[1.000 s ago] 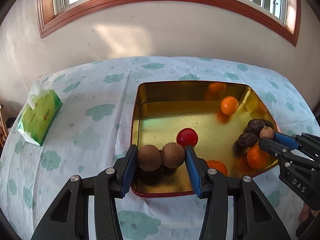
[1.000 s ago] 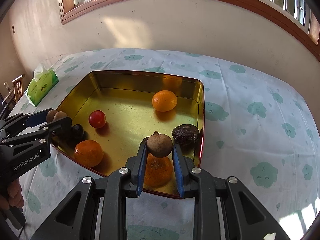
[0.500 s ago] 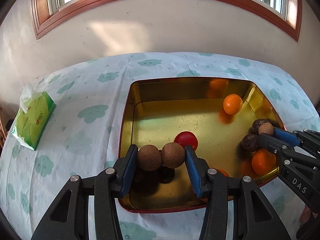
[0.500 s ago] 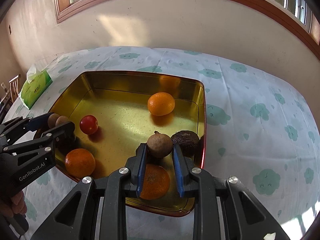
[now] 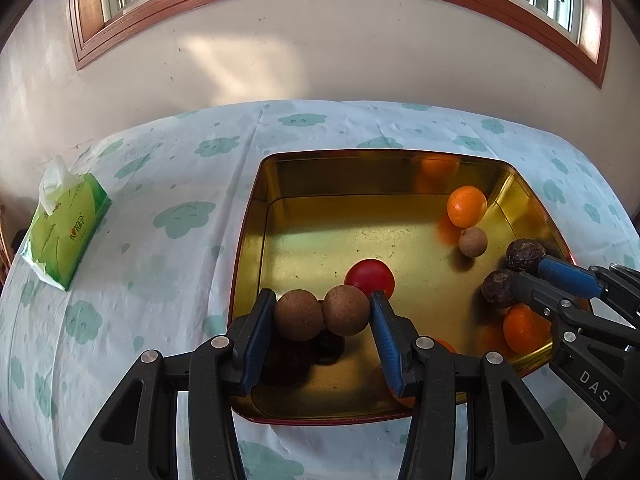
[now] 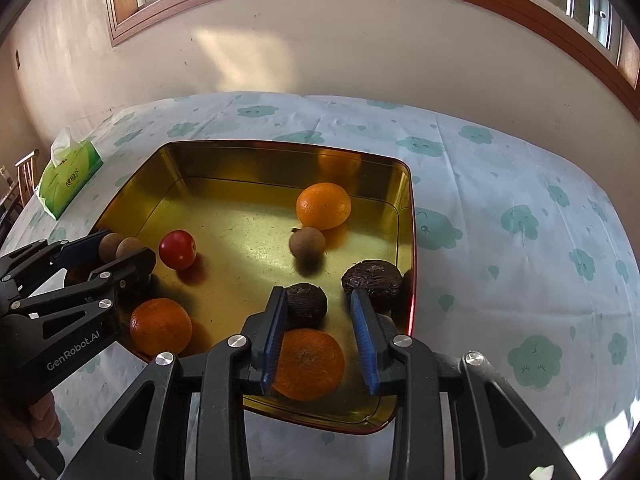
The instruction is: Organize fruits
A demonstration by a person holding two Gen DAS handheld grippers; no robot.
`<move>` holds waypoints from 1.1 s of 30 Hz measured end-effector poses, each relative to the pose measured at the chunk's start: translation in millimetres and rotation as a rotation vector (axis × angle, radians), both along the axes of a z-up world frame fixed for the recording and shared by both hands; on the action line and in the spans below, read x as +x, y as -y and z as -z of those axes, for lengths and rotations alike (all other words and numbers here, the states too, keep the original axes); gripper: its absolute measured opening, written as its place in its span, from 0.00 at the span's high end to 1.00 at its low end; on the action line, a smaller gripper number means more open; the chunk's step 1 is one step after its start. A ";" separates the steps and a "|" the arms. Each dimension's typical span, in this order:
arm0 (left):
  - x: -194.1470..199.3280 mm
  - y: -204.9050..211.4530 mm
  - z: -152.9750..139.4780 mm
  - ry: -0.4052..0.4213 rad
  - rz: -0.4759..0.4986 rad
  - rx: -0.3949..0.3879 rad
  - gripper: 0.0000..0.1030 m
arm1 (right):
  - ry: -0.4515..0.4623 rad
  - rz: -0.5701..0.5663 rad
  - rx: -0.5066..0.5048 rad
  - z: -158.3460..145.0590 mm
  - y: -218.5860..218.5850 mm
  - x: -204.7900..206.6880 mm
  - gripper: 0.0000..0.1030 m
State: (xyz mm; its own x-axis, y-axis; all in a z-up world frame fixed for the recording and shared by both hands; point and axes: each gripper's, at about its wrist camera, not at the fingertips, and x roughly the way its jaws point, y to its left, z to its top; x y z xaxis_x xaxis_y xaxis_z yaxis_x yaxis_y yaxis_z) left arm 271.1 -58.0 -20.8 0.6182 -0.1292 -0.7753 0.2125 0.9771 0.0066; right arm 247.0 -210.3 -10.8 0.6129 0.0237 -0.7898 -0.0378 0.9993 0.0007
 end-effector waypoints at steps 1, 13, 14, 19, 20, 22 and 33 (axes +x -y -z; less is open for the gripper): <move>-1.2 -0.4 -0.4 -0.001 -0.001 0.000 0.52 | -0.001 0.001 0.000 0.1 0.6 0.3 0.69; -26.2 -9.4 -18.0 0.016 -0.003 -0.031 0.40 | 0.039 0.013 -0.002 -15.7 -3.9 -19.8 0.35; -30.4 -9.8 -20.7 0.019 -0.003 -0.032 0.38 | 0.040 0.012 0.000 -18.3 -4.7 -22.6 0.33; -54.3 -16.2 -34.0 0.053 -0.021 -0.021 0.35 | 0.057 0.030 0.013 -29.6 -5.5 -44.2 0.22; -59.5 -18.1 -35.9 0.054 -0.030 -0.015 0.35 | 0.053 0.031 0.017 -30.4 -5.4 -48.4 0.21; -69.9 -22.3 -39.5 0.053 -0.038 -0.013 0.35 | 0.043 0.037 0.025 -30.9 -4.8 -57.2 0.17; -124.8 -35.5 -44.4 0.070 -0.075 0.012 0.30 | 0.008 0.033 0.005 -32.4 -18.7 -108.8 0.07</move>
